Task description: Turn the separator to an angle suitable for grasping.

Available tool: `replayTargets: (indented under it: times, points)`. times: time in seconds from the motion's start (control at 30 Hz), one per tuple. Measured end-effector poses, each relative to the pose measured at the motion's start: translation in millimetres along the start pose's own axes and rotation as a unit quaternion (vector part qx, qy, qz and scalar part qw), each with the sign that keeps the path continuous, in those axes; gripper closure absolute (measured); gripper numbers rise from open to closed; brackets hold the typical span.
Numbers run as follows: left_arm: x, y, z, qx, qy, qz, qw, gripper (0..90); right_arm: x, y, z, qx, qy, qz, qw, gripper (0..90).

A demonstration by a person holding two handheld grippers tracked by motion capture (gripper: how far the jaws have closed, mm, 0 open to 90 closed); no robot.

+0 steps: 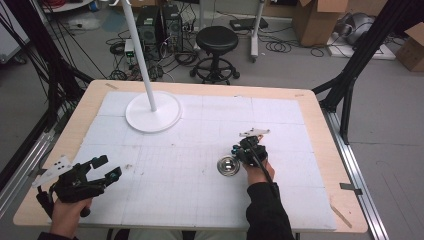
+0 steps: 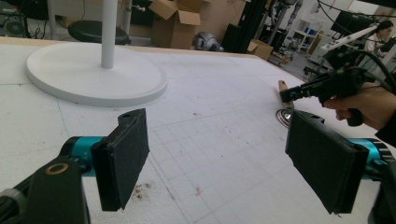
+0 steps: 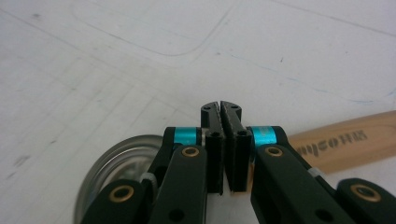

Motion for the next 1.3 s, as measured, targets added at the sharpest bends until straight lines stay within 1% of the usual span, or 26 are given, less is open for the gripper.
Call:
replayTargets:
  times: [0.03,0.07,0.1,0.13,0.2,0.27,0.3,0.37,0.47,0.5,0.6,0.73,0.77,0.8,0.9,0.93,0.97,1.0,1.07,1.1,1.13,1.17,1.2,1.23,1.3]
  points:
    - [0.0,0.0,0.2,0.0,0.0,0.001,1.0,21.8,0.1,-2.2,-4.1,-0.014,-0.002,-0.001,0.9999,88.2]
    - [-0.3,-0.1,0.6,0.0,0.0,0.002,1.0,21.8,-2.3,-5.7,-6.4,-0.026,0.001,0.004,0.9997,89.0]
    - [-0.3,-0.1,0.6,0.0,0.0,0.002,1.0,21.8,-2.3,-5.7,-6.4,-0.026,0.001,0.004,0.9997,89.0]
    - [-0.7,0.0,0.5,0.0,0.0,0.001,1.0,21.8,-5.7,-9.4,-3.2,-0.036,-0.003,0.021,0.9991,89.2]
    - [-0.7,-0.3,0.3,-0.001,-0.001,0.002,1.0,21.8,-7.8,-11.6,-0.9,-0.036,-0.002,0.023,0.9991,89.4]
    - [0.1,0.0,0.2,0.0,-0.003,0.001,1.0,21.8,-10.6,-17.3,3.5,-0.028,0.001,0.028,0.9992,89.5]
    - [0.3,0.0,0.0,0.0,-0.003,0.001,1.0,21.8,-14.3,-23.9,9.2,-0.018,0.003,0.029,0.9994,89.6]
    - [0.4,-0.1,-0.4,-0.001,-0.003,0.0,1.0,21.8,-18.4,-29.0,14.0,-0.02,0.004,0.039,0.999,89.6]
    - [0.1,0.2,-0.1,0.0,-0.002,0.001,1.0,21.8,-25.2,-36.0,20.3,-0.022,0.014,0.04,0.9989,89.6]
    - [0.1,0.2,-0.1,0.0,-0.002,0.001,1.0,21.8,-25.2,-36.0,20.3,-0.022,0.014,0.04,0.9989,89.6]
    - [-1.0,0.2,0.3,-0.001,0.0,0.0,1.0,21.8,-33.9,-44.7,28.7,-0.027,0.027,0.047,0.9982,89.6]
    - [-0.4,0.2,-0.2,-0.001,-0.001,0.001,1.0,21.8,-35.6,-46.1,30.6,-0.029,0.032,0.055,0.9976,89.5]
    - [-0.2,0.2,-0.2,-0.001,0.0,0.001,1.0,21.8,-36.0,-44.4,31.0,-0.025,0.037,0.053,0.9976,89.5]
    - [-0.1,0.2,-0.2,0.0,-0.001,0.001,1.0,21.8,-36.8,-40.7,32.4,-0.014,0.042,0.054,0.9976,89.5]
    - [-0.7,-0.1,-0.4,-0.002,-0.002,0.002,1.0,21.8,-35.5,-21.8,38.5,0.028,0.048,0.043,0.9975,89.5]
    - [-1.1,-0.2,-0.9,-0.002,-0.001,0.002,1.0,21.8,-33.2,-15.0,38.6,0.034,0.044,0.039,0.9977,89.5]
    - [-0.9,-0.1,-1.4,-0.002,-0.001,0.002,1.0,21.8,-27.7,0.3,34.1,0.038,0.038,0.035,0.9979,89.5]
    - [0.0,-0.5,-1.4,-0.004,-0.003,0.0,1.0,21.8,-25.3,6.4,31.5,0.038,0.034,0.035,0.9981,89.5]
    - [0.6,-0.2,-1.3,-0.003,-0.003,0.0,1.0,21.8,-18.2,24.8,21.9,0.029,0.027,0.027,0.9989,89.6]
    - [0.5,-0.4,-1.1,-0.004,-0.003,-0.002,1.0,21.8,-18.2,24.8,21.9,0.029,0.027,0.027,0.9989,89.6]
    - [0.0,0.0,-1.0,-0.002,-0.004,0.0,1.0,21.8,-12.4,39.6,12.2,0.013,0.018,0.028,0.9993,89.5]
    - [0.0,0.0,-1.0,-0.002,-0.004,0.0,1.0,21.8,-12.4,39.6,12.2,0.013,0.018,0.028,0.9993,89.5]
    - [-0.9,-0.2,-0.7,-0.003,-0.004,0.001,1.0,21.8,-7.4,52.8,2.9,-0.001,0.009,0.027,0.9996,89.5]
    - [-1.4,-0.3,-0.4,-0.004,-0.003,0.001,1.0,21.8,-7.4,52.8,2.9,-0.001,0.009,0.027,0.9996,89.5]
    - [-2.3,-0.4,0.6,-0.003,-0.004,0.001,1.0,21.8,-1.3,62.3,-6.3,-0.017,-0.001,0.02,0.9996,89.5]
Point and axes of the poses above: each handheld gripper's, and its own axes: z roughly backward along the jaws, y roughly out of its top, x roughly to its right, the point moved 9 cm from there along -z, roughly forward along the jaws, and after that the axes turned 1 degree about y, right-handed, at the moved point
